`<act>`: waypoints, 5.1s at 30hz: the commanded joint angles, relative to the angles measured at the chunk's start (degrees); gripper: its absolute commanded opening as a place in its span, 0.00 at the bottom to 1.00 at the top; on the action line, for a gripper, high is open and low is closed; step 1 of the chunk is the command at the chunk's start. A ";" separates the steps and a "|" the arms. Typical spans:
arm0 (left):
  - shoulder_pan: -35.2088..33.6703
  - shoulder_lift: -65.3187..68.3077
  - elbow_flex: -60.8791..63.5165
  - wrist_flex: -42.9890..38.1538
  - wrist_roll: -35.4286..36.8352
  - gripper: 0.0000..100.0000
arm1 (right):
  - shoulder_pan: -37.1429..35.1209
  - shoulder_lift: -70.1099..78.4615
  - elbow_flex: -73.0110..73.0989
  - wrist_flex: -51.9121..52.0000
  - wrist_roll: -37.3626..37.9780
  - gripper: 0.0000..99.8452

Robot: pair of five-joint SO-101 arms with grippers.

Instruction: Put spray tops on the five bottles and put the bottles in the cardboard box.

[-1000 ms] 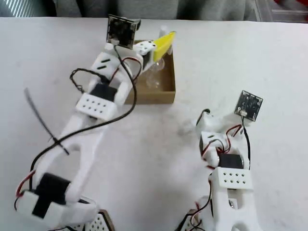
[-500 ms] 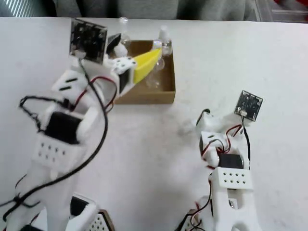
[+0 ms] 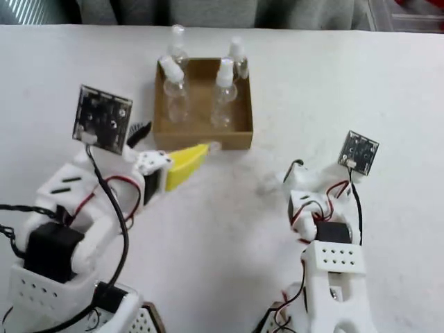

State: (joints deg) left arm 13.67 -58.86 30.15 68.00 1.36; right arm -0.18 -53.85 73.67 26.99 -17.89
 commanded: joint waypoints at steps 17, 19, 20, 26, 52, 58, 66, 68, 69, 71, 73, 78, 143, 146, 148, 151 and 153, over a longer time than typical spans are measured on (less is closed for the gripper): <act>-8.57 -31.52 51.25 -9.93 -8.00 0.35 | 6.55 -1.19 -13.10 15.69 26.20 0.14; -10.15 -33.89 53.63 -10.02 -8.09 0.33 | 4.79 -0.75 -15.82 18.33 27.25 0.14; -10.59 -34.77 54.51 -10.29 -8.09 0.30 | 3.91 -0.75 -17.14 20.09 27.87 0.14; -10.77 -37.76 58.46 -13.45 -14.51 0.03 | -0.22 -0.66 -24.00 27.21 33.93 0.14; -10.33 -45.23 65.58 -13.63 -15.74 0.02 | -12.00 19.30 -40.00 42.77 80.35 0.14; -10.33 -45.32 66.37 -13.80 -15.82 0.02 | -12.35 34.33 -52.92 51.38 86.77 0.14; -10.42 -45.32 66.81 -15.21 -15.82 0.02 | -12.00 48.66 -62.77 56.48 94.33 0.20; -10.42 -45.32 66.81 -15.21 -15.82 0.02 | -11.38 51.65 -64.44 56.48 96.09 0.23; -10.42 -45.32 66.81 -15.21 -15.82 0.02 | -11.03 52.88 -65.14 56.48 96.88 0.23; -10.33 -45.32 66.81 -15.21 -15.82 0.02 | -10.42 55.25 -66.37 56.57 98.20 0.22; -10.33 -45.32 66.81 -15.30 -15.82 0.02 | -9.45 56.92 -67.08 56.57 99.96 0.22; -10.33 -45.32 66.81 -15.30 -18.73 0.02 | -6.73 59.47 -67.08 56.22 104.44 0.22; -10.51 -45.32 66.81 -15.30 -19.34 0.02 | -5.49 79.69 -110.77 68.62 28.31 0.02; -10.51 -45.32 66.81 -15.30 -19.34 0.02 | -5.67 79.69 -111.30 71.52 17.85 0.02; -10.59 -45.32 66.81 -15.30 -19.34 0.02 | -5.49 79.69 -109.36 71.52 14.51 0.02; -10.68 -45.32 66.81 -15.30 -19.34 0.02 | -5.93 79.60 -105.32 71.52 13.27 0.02; -10.68 -45.32 66.81 -15.30 -19.34 0.02 | -6.02 79.43 -102.59 71.52 12.66 0.02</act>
State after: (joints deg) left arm 3.47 -103.43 97.14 54.20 -17.54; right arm -6.24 27.03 -30.59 96.88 -3.56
